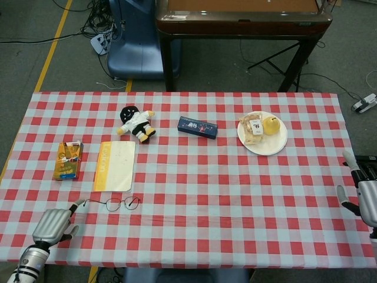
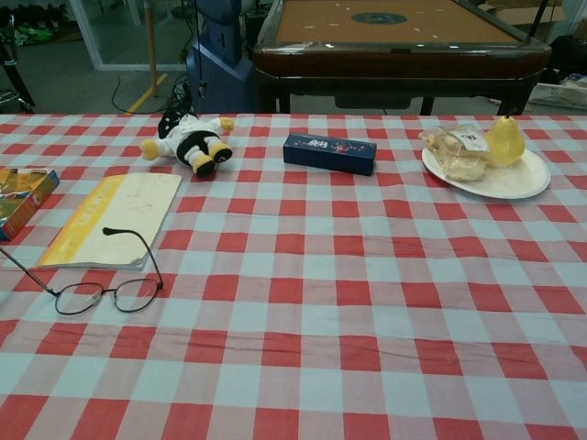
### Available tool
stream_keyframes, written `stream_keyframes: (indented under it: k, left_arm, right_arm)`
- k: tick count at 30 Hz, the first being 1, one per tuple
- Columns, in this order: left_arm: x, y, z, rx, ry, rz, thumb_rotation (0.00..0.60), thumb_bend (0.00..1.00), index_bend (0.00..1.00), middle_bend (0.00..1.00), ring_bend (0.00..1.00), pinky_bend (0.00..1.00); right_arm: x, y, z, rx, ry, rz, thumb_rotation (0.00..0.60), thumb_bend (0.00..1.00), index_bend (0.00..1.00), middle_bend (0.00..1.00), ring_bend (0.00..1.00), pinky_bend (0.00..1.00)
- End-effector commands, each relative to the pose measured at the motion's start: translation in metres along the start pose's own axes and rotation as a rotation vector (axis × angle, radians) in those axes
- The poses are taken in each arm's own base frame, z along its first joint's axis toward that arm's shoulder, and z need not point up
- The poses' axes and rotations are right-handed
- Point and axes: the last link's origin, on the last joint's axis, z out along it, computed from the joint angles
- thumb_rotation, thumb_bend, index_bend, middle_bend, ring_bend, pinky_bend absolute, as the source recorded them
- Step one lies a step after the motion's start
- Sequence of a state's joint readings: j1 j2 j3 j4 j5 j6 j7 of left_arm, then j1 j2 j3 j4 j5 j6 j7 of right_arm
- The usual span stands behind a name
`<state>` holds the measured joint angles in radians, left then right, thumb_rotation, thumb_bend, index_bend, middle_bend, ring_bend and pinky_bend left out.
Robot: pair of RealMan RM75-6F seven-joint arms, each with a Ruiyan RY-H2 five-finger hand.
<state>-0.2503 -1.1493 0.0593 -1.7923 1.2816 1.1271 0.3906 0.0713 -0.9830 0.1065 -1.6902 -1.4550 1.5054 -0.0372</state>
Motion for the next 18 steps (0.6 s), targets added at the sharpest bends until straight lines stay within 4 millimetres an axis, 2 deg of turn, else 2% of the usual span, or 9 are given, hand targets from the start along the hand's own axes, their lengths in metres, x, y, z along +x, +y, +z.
stream_keyframes:
  k: [1,8,18]
  left_arm:
    - [0.002,0.007,0.006,-0.013,-0.017,0.02,0.6,0.4,0.17,1.0,0.96,0.97]
    - [0.011,0.03,0.016,-0.038,0.0,0.01,0.6,0.4,0.14,1.0,0.96,0.97]
    - [0.018,0.07,0.022,-0.045,-0.007,-0.091,0.6,0.4,0.12,1.0,0.96,0.97]
  right_arm:
    - [0.001,0.001,-0.001,-0.002,0.001,0.001,0.6,0.41,0.0,0.26,0.2,0.18]
    - [0.002,0.005,-0.006,-0.022,0.006,0.002,0.6,0.41,0.0,0.27,0.2,0.18]
    - [0.003,0.012,-0.011,-0.04,0.013,0.008,0.6,0.41,0.0,0.28,0.2,0.18]
